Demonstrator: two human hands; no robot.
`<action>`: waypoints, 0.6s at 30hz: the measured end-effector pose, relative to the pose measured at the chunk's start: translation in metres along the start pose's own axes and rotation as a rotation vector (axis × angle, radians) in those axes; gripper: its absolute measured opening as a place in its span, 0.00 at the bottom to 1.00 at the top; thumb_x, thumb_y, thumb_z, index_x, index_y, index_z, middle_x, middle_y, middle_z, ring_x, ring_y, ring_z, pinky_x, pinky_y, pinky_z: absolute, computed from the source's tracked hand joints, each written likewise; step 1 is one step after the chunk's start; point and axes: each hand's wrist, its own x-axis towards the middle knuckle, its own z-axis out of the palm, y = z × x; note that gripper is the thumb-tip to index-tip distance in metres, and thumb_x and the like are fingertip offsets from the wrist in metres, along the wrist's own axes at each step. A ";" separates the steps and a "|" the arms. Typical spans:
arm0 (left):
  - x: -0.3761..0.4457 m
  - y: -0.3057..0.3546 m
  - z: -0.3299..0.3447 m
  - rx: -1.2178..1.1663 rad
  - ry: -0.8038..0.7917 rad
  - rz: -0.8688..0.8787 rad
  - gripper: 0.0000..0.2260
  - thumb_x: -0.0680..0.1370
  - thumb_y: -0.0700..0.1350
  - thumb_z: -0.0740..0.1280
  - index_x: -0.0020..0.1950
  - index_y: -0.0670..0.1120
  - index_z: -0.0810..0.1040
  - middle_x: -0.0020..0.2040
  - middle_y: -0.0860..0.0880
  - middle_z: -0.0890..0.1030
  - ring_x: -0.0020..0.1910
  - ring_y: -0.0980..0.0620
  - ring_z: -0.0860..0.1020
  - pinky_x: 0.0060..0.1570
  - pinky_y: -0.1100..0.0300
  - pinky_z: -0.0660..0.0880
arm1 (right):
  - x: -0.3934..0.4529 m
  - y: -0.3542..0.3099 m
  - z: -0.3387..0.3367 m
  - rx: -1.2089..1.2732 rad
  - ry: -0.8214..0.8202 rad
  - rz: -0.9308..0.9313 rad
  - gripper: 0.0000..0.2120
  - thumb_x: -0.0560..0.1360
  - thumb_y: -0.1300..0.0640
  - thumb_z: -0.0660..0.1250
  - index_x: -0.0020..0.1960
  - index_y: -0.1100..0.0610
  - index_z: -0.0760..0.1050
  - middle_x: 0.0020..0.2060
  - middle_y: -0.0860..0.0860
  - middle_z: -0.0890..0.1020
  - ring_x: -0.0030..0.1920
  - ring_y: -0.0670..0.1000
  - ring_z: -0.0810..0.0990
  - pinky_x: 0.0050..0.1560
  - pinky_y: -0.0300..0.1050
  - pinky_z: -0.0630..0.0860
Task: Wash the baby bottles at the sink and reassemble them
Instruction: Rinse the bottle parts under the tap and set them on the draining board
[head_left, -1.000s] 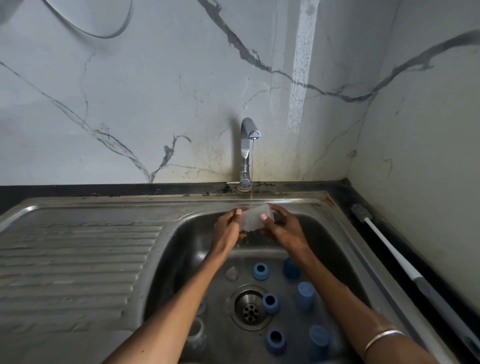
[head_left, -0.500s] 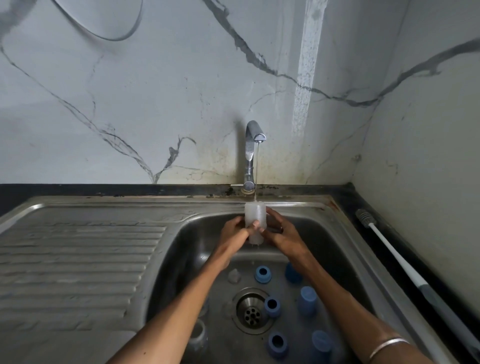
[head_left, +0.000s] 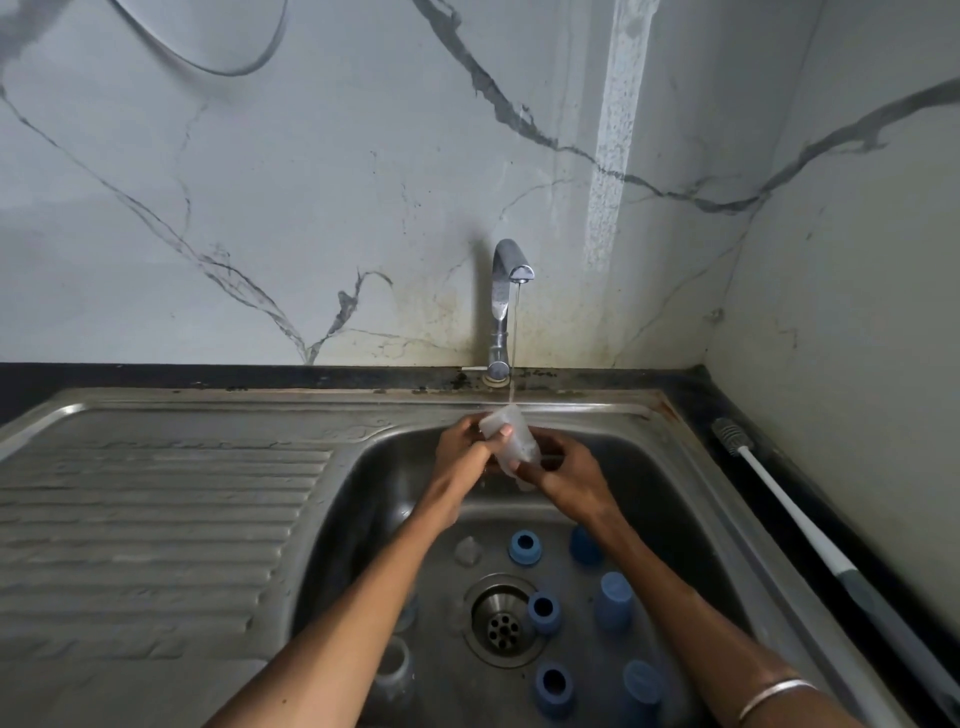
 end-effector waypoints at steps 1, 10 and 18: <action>0.000 0.001 0.000 -0.066 0.007 -0.041 0.10 0.76 0.47 0.73 0.56 0.50 0.80 0.53 0.46 0.85 0.51 0.48 0.85 0.55 0.45 0.81 | 0.000 0.000 0.001 0.010 0.008 0.006 0.27 0.71 0.50 0.75 0.68 0.52 0.72 0.62 0.49 0.77 0.59 0.47 0.76 0.53 0.38 0.75; -0.005 0.008 0.003 -0.285 -0.020 -0.123 0.19 0.77 0.47 0.73 0.66 0.49 0.73 0.60 0.43 0.79 0.55 0.42 0.82 0.53 0.49 0.82 | 0.002 0.000 -0.005 0.209 0.073 0.056 0.20 0.72 0.55 0.74 0.61 0.52 0.73 0.60 0.52 0.77 0.56 0.51 0.79 0.53 0.52 0.82; -0.002 0.008 -0.003 -0.457 0.087 -0.223 0.06 0.80 0.41 0.68 0.57 0.47 0.76 0.59 0.40 0.78 0.59 0.41 0.78 0.46 0.55 0.81 | -0.003 -0.009 -0.008 0.406 0.007 0.083 0.18 0.73 0.61 0.71 0.63 0.52 0.76 0.58 0.49 0.81 0.58 0.48 0.80 0.62 0.51 0.77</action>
